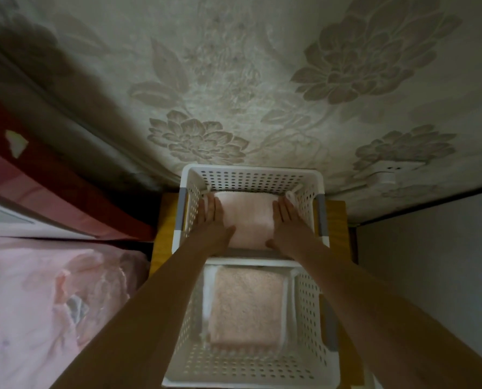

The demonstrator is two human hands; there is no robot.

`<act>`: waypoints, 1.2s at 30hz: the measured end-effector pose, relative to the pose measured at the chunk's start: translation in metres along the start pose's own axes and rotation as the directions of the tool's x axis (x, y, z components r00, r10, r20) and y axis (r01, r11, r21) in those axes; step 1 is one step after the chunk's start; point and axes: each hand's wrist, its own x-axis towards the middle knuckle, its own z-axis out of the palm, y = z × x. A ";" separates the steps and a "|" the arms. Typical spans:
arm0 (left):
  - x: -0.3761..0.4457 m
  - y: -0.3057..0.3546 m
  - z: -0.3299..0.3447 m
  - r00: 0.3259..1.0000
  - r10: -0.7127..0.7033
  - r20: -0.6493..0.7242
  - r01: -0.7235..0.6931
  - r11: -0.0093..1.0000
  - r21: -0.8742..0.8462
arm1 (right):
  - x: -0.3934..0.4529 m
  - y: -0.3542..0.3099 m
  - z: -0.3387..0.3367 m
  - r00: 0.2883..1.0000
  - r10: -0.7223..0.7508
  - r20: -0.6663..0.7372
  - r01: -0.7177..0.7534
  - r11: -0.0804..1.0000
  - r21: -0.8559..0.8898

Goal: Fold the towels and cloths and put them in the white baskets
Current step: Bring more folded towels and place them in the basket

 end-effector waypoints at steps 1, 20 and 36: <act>-0.008 0.002 -0.004 0.999 0.024 -0.036 -0.023 0.999 0.038 | -0.003 0.000 -0.006 1.000 -0.007 0.010 0.007 1.000 -0.013; -0.049 -0.050 -0.005 0.856 -0.175 -0.486 -0.193 0.765 -0.615 | 0.046 -0.107 0.004 0.883 -0.407 -0.233 0.390 0.913 -0.119; -0.069 -0.032 -0.025 0.804 -0.145 -0.576 -0.045 0.952 -0.301 | -0.001 -0.037 -0.010 0.929 -0.276 -0.248 0.256 0.960 -0.110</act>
